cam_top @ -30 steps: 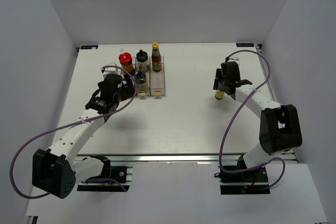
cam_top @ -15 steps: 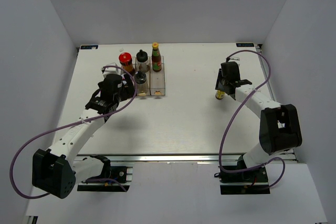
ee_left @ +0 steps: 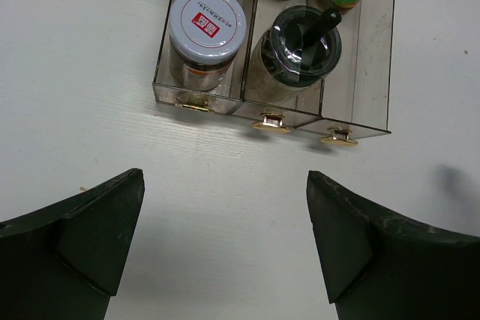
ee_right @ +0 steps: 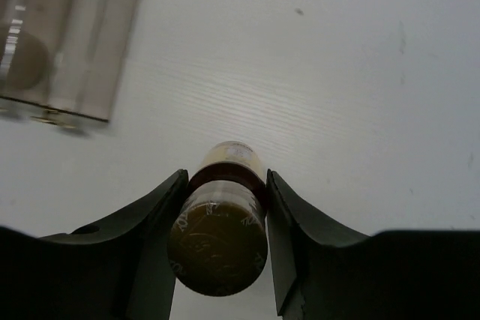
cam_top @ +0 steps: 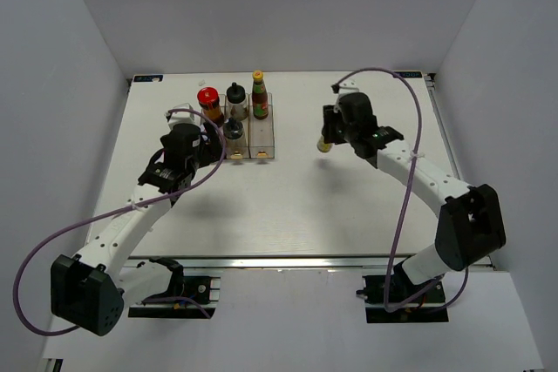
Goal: Organize the condiment bottles
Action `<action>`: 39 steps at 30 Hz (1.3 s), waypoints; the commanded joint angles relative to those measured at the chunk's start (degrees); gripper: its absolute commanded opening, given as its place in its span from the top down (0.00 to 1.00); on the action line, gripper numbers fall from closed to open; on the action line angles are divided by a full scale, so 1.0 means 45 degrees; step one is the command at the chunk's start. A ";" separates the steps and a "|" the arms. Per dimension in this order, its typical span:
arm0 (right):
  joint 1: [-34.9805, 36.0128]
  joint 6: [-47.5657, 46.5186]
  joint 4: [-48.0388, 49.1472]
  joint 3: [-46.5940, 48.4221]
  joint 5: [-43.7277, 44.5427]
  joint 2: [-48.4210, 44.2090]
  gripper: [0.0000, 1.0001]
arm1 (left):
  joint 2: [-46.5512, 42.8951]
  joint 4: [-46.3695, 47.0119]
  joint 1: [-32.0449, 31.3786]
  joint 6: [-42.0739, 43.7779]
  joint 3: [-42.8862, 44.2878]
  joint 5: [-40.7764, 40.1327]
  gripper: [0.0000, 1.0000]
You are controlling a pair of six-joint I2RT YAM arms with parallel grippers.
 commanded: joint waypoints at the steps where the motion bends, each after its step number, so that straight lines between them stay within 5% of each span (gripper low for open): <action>1: 0.1224 -0.0707 0.1375 0.1828 -0.0575 0.0184 0.85 | -0.0494 0.0052 -0.0022 -0.0025 0.0031 -0.0035 0.02; 13: 0.3238 -0.0981 0.1767 0.6554 -0.0674 0.4149 0.88 | -0.0807 -0.0105 -0.0022 -0.0025 -0.0028 -0.0230 0.02; 32: 0.4039 -0.1157 0.0791 0.8472 0.0655 0.7880 0.85 | -0.1100 -0.0085 -0.0022 -0.0045 -0.0223 -0.0269 0.02; 38: 0.4058 -0.0981 0.1161 0.8140 0.0558 0.7959 0.71 | -0.1120 -0.0007 -0.0022 -0.0025 -0.0301 -0.0093 0.02; 39: 0.4058 -0.0942 0.1181 0.8101 0.0519 0.7920 0.57 | -0.1120 -0.0007 -0.0022 -0.0025 -0.0282 -0.0093 0.02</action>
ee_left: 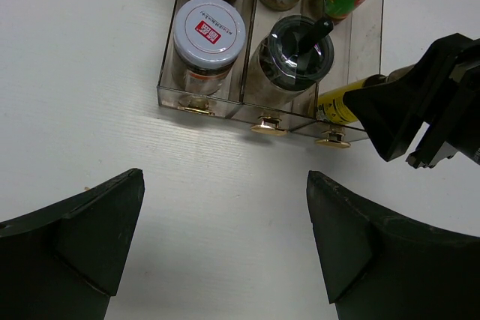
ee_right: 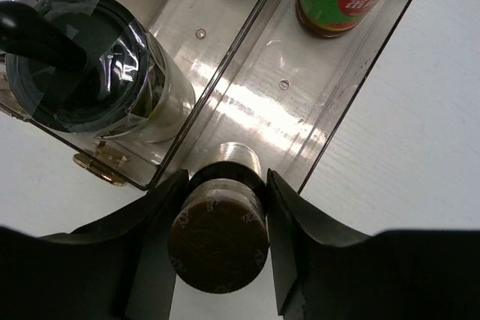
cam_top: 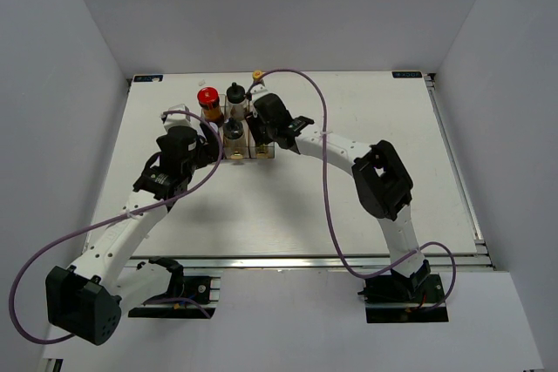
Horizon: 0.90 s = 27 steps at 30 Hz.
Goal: Organize the condiment bottles
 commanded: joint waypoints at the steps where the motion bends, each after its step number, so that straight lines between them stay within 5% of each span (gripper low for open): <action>1: 0.0037 0.0073 0.1084 0.0373 0.0198 -0.0342 0.51 | -0.0377 0.0105 -0.0022 -0.0020 -0.0117 0.0033 0.02; 4: 0.0056 0.0093 0.1066 0.0353 0.0159 -0.0459 0.14 | -0.0396 0.0085 -0.0022 -0.0020 -0.0117 0.0072 0.02; 5: 0.0037 0.0093 0.1046 0.0373 0.0139 -0.0498 0.11 | -0.0416 0.0066 -0.0022 -0.0020 -0.0117 0.0072 0.02; 17: 0.0056 -0.0571 0.1414 -0.0757 0.0295 -0.3756 0.11 | -0.0709 -0.0266 -0.0022 -0.0157 0.0098 -0.0064 0.02; 22: -0.0177 -0.0631 0.2061 -0.3666 0.1524 -0.6604 0.11 | -0.0709 -0.0520 -0.0022 -0.0430 0.0313 -0.0298 0.02; 27: -0.2361 0.1280 0.1067 -0.6301 0.0981 -0.9029 0.11 | -0.0573 -0.0755 -0.0003 -0.0566 0.0430 -0.0767 0.02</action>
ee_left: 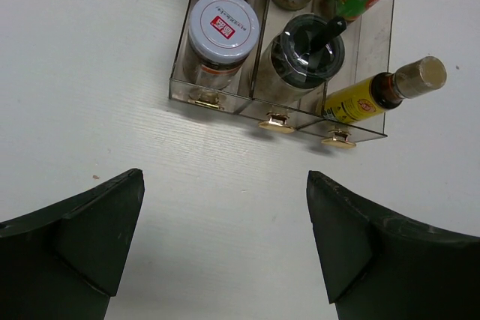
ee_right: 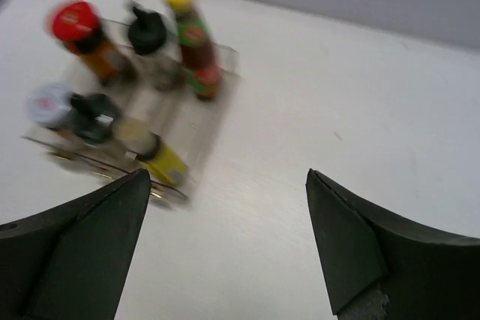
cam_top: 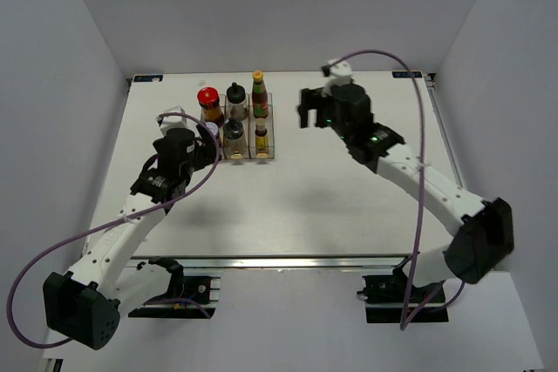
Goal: Organize the condiment bottles
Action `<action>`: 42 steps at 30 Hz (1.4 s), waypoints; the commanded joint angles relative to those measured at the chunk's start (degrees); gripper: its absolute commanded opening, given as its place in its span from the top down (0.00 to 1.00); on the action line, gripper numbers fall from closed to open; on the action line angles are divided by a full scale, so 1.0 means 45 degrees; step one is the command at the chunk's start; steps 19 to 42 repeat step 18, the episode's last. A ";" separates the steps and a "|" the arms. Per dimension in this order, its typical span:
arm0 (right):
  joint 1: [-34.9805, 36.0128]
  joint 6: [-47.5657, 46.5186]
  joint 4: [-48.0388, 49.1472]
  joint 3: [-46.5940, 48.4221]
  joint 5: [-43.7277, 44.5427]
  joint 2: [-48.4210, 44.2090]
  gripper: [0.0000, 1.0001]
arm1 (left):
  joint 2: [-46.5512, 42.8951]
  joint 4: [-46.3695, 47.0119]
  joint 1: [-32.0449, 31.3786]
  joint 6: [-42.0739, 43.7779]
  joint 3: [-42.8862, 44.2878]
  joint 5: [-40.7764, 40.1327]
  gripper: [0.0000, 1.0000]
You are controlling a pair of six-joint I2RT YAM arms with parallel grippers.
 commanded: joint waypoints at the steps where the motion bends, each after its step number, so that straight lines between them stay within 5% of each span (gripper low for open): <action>1: -0.1785 0.1661 -0.0572 -0.2721 0.0013 -0.1753 0.11 | -0.0058 -0.0143 -0.0022 -0.0212 0.0367 -0.0554 0.02; 8: -0.3392 0.3418 -0.1040 -0.5994 0.1879 -0.4436 0.11 | 0.1036 0.0248 -0.0003 -0.0212 0.0543 -0.0631 0.02; 42: -0.3411 0.4185 -0.0611 -0.6543 0.2375 -0.5707 0.11 | 0.0842 0.0053 0.0017 -0.0408 0.0464 -0.0886 0.02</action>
